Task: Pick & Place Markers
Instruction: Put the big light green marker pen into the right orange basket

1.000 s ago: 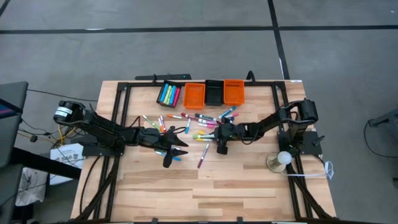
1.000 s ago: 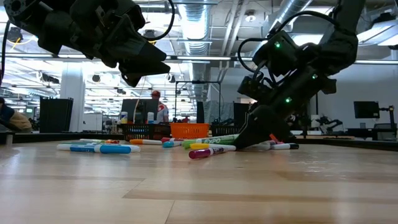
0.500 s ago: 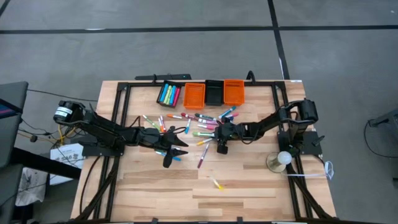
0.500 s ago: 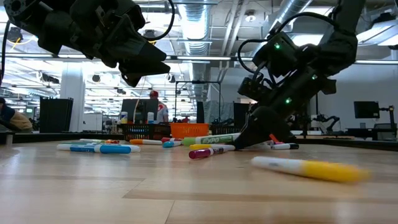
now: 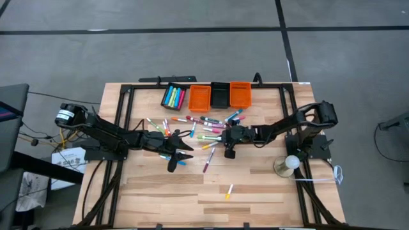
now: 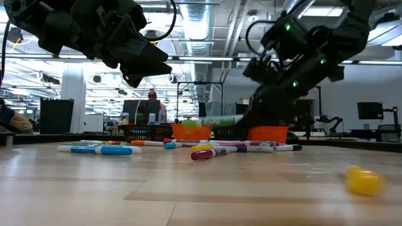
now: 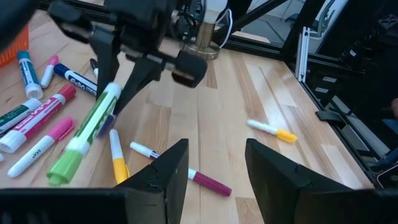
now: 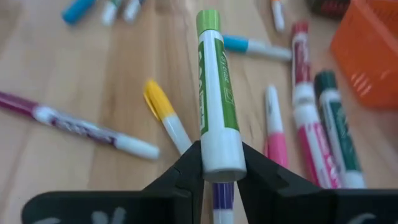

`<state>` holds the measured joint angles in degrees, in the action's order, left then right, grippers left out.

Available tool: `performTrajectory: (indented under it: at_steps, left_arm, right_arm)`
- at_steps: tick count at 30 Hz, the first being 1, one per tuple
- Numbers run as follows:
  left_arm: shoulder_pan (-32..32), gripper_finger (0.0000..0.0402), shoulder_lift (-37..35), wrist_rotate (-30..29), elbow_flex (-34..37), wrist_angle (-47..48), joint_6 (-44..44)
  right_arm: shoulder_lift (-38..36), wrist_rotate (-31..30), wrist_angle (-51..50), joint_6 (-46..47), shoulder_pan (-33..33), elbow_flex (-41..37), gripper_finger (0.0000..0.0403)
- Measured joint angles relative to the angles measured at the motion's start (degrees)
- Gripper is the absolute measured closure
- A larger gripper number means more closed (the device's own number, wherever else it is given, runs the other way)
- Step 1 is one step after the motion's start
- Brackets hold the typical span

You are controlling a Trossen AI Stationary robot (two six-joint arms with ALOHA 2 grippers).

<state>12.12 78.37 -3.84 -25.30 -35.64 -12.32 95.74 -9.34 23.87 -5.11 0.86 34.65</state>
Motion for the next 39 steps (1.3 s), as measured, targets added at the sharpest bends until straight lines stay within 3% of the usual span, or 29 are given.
performTrajectory:
  at_steps: [12,25,39]
  left_arm:
    - [0.00,0.0247,0.02,-0.85,0.00,-0.02,-0.02]
    - [0.00,0.0247,0.02,-6.80,0.00,-0.01,-0.17]
    - [0.00,0.0247,0.02,-6.86,0.02,-0.01,-0.39]
  right_arm:
    - [-7.28,-1.97,1.91,-0.98,-0.50,0.11,0.0335]
    - [-7.67,-2.82,2.28,-0.92,-1.38,0.51,0.0335]
    - [-7.67,-4.87,-0.06,0.58,-11.43,4.93,0.0334]
